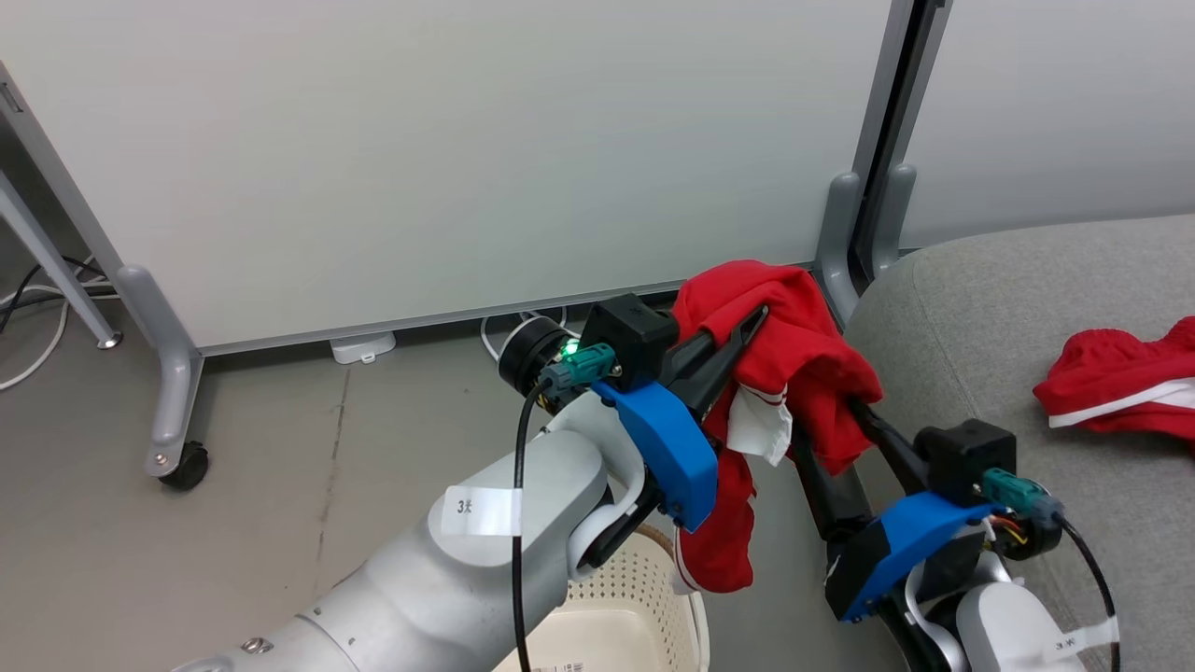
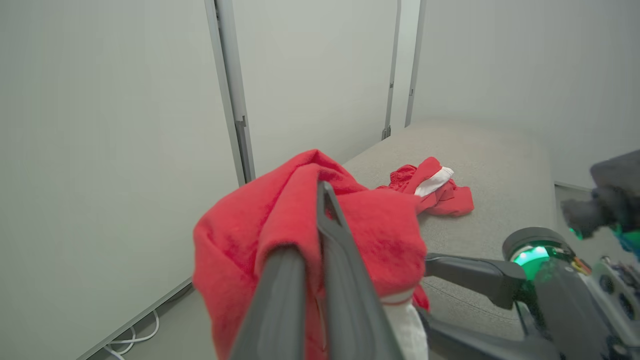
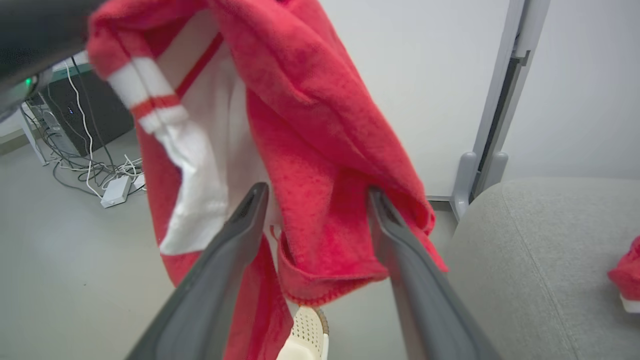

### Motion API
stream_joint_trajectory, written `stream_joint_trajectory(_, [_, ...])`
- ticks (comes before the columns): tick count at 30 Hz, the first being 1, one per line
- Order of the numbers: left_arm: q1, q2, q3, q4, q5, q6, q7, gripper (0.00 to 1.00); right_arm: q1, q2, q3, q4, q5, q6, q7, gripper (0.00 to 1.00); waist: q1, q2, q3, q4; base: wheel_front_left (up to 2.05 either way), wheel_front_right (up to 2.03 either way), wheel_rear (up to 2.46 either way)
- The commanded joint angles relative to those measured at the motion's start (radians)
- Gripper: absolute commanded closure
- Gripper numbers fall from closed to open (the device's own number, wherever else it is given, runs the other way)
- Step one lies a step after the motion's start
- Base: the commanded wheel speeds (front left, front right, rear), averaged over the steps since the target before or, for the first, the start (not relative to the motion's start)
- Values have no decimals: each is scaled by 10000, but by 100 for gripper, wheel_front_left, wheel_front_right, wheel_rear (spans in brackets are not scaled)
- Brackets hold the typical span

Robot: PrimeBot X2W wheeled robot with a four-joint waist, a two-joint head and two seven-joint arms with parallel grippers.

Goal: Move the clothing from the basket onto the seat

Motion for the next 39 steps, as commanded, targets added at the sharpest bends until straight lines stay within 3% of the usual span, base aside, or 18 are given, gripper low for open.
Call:
stream_joint_trajectory(1, [41,6,-36,-33,-32,35,-50,100,-134,-4,43,128,17,1,24,0,0,-1,13,17,0,0,0])
stream_joint_trajectory(12, [108,3,-136,-75,-96,-46,-48,100,-1689,-4,574,2235,-63,1,15,0,0,-1,24,107,0,0,0])
stream_joint_trajectory(13, [99,2,-149,-78,-108,-47,-50,100,-1853,-4,613,2417,-13,1,-17,4,0,-1,17,103,0,0,0])
stream_joint_trajectory(14, [90,2,-161,-84,-117,-51,-50,100,-1997,-4,654,2560,28,1,-78,56,0,-1,11,103,0,0,0])
stream_joint_trajectory(15, [85,2,-175,-87,-122,-56,-50,100,-2120,-4,697,2725,58,1,-123,87,0,-1,5,102,0,0,0])
stream_joint_trajectory(16, [86,3,-186,-89,-127,-59,-48,100,-2208,-4,756,2875,102,1,-202,100,0,-1,-2,103,0,0,0])
stream_joint_trajectory(35, [182,3,-301,128,-189,-71,-50,100,-2642,-4,1152,3982,807,1,-888,100,0,-1,-81,53,0,0,0])
stream_joint_trajectory(36, [190,3,-309,142,-198,-75,-48,95,-2639,-4,1161,4006,826,1,-910,100,0,-1,-88,53,0,0,0])
stream_joint_trajectory(39, [221,3,-328,174,-220,-87,-48,0,-2680,-4,1162,4080,874,1,-947,100,0,-1,-99,53,0,0,0])
